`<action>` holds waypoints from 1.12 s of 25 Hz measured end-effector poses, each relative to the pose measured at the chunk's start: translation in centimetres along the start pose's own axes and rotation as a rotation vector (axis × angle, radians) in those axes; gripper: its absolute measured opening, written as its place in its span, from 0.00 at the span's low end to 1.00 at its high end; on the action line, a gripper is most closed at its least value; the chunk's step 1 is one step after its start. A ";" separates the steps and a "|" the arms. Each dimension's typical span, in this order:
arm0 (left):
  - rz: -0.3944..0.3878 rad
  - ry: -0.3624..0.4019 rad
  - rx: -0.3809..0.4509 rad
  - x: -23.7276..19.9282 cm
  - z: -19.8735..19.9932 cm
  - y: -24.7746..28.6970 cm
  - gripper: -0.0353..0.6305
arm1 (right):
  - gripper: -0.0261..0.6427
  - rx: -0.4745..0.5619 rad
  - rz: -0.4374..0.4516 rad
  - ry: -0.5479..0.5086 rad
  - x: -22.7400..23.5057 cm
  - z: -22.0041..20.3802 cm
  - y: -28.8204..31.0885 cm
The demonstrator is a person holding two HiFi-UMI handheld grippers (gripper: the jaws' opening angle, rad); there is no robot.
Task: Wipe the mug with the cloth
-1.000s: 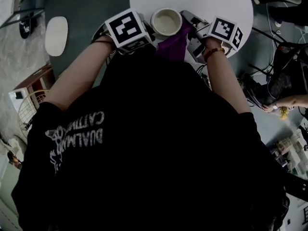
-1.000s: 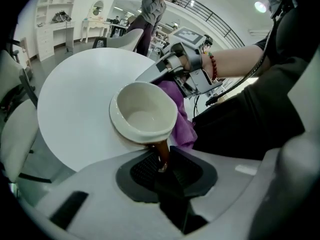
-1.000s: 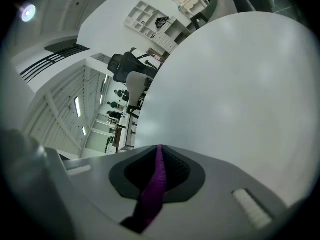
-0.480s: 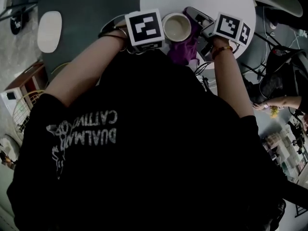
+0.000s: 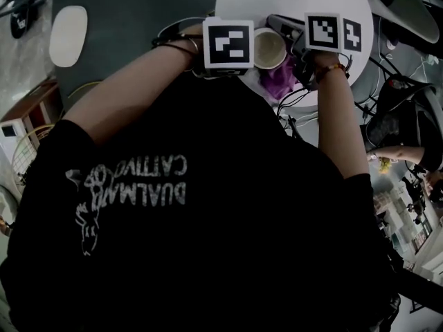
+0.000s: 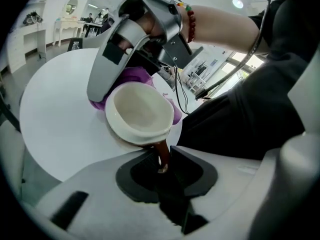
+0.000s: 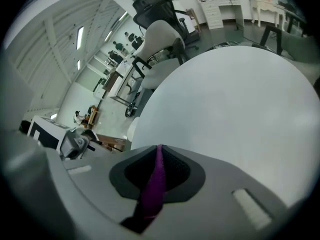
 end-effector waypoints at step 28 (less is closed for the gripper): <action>-0.062 0.052 0.035 -1.8 -0.5 -2.3 0.17 | 0.08 -0.380 -0.026 -0.463 -6.8 2.2 4.1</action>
Point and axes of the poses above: the fingertips, and each gripper's own axes: y forward along the fingers, x to its right, z out of its top, the point moved 9 cm from there along -y, backward along the fingers, and after that the axes turned 15 degrees about x, right-handed, at the moved point
